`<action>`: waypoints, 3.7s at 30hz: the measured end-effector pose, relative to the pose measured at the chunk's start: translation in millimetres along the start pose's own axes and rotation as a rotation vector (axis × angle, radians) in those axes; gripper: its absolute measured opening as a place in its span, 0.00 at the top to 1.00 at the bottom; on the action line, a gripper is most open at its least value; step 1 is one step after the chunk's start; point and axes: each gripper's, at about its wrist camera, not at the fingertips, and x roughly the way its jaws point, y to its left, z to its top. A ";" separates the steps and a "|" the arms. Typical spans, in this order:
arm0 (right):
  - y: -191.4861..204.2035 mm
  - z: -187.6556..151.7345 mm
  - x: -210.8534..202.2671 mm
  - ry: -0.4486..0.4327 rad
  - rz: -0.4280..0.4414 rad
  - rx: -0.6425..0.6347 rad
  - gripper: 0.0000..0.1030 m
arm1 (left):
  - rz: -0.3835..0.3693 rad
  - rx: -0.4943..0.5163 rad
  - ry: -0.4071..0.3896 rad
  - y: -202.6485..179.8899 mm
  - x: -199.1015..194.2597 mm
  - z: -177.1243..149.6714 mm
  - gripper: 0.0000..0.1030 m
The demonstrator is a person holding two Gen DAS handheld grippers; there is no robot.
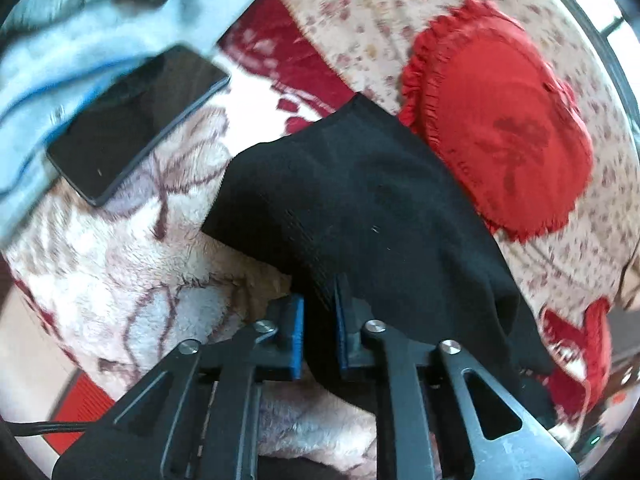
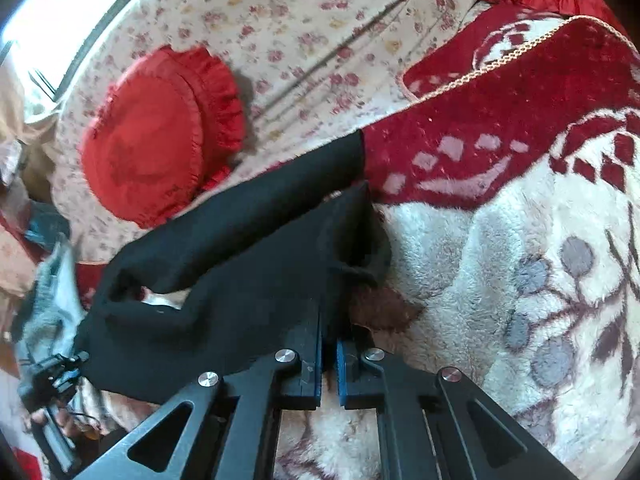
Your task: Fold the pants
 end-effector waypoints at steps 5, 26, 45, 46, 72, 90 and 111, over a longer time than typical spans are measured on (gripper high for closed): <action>-0.5 -1.4 -18.7 -0.014 0.015 -0.030 0.96 | -0.045 0.045 -0.019 -0.1 -28.1 -10.6 0.91; 76.0 51.9 -7.5 -0.066 0.042 -0.244 0.56 | 0.046 0.113 -0.067 0.3 -44.1 3.4 0.45; 331.6 75.3 208.4 0.235 0.312 -0.872 0.51 | 0.076 0.233 0.057 -42.7 51.1 44.5 0.43; 334.6 73.5 214.3 0.246 0.307 -0.894 0.50 | 0.081 0.245 0.054 -46.6 53.3 46.1 0.43; 346.7 34.6 187.7 0.153 0.355 -1.008 0.93 | -0.019 0.122 0.034 -30.2 36.3 51.9 0.38; 345.6 10.3 127.3 0.072 0.310 -0.976 0.52 | -0.161 0.023 0.018 -31.0 3.2 51.0 0.24; 362.2 30.2 211.7 0.268 0.394 -1.136 0.92 | -0.161 0.004 0.059 -16.7 34.5 62.4 0.24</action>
